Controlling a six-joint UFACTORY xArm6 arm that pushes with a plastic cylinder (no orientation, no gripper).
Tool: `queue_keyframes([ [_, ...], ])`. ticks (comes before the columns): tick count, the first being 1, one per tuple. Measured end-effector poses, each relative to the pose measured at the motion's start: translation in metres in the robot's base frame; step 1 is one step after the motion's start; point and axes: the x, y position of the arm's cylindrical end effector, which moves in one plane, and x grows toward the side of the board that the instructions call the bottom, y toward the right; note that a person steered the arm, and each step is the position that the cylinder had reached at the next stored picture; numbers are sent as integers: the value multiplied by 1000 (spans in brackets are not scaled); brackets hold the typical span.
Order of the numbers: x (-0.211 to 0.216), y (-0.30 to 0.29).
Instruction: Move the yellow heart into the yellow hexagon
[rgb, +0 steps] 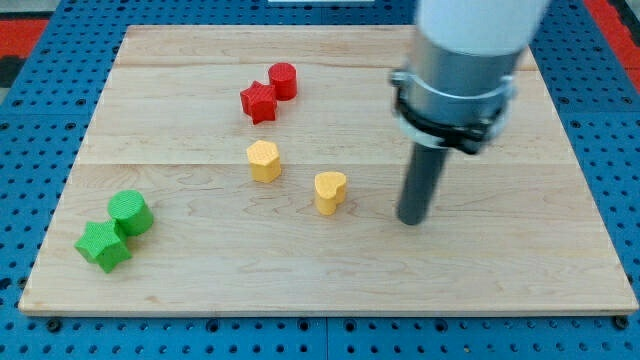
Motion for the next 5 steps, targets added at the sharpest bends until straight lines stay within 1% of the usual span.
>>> queue_keyframes([
  [1, -40, -65],
  [2, -56, -112],
  [3, -38, -91],
  [4, 0, -90],
  [5, -14, -133],
])
